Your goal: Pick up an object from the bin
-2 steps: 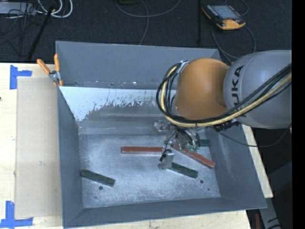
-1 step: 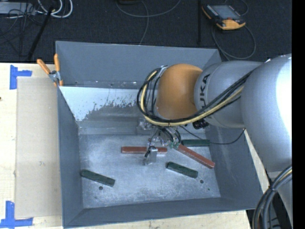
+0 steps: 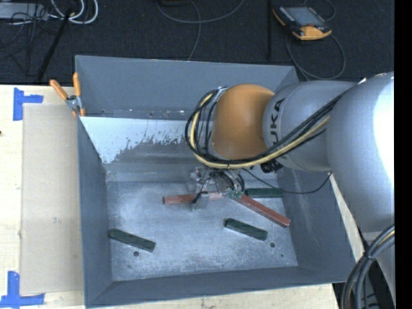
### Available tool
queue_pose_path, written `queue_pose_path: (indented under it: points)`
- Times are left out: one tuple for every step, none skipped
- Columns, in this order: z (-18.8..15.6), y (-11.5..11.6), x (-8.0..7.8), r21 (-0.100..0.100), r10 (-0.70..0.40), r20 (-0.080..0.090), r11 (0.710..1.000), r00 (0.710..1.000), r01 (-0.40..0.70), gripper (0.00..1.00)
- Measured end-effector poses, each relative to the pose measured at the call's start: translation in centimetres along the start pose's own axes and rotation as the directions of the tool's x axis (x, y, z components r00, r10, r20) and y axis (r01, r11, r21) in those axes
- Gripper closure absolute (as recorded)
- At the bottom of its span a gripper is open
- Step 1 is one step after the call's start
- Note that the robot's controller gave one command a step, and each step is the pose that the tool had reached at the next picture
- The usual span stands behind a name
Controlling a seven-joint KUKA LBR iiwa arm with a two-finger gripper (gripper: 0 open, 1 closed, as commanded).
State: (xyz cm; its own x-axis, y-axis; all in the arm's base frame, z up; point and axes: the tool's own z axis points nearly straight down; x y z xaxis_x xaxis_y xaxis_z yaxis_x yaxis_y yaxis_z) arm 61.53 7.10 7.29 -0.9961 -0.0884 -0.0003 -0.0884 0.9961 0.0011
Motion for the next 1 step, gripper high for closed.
queue_pose_path:
  points:
    - [-14.9,-1.91,2.87,0.0,0.177,0.007,0.984,0.984,-0.177,1.0]
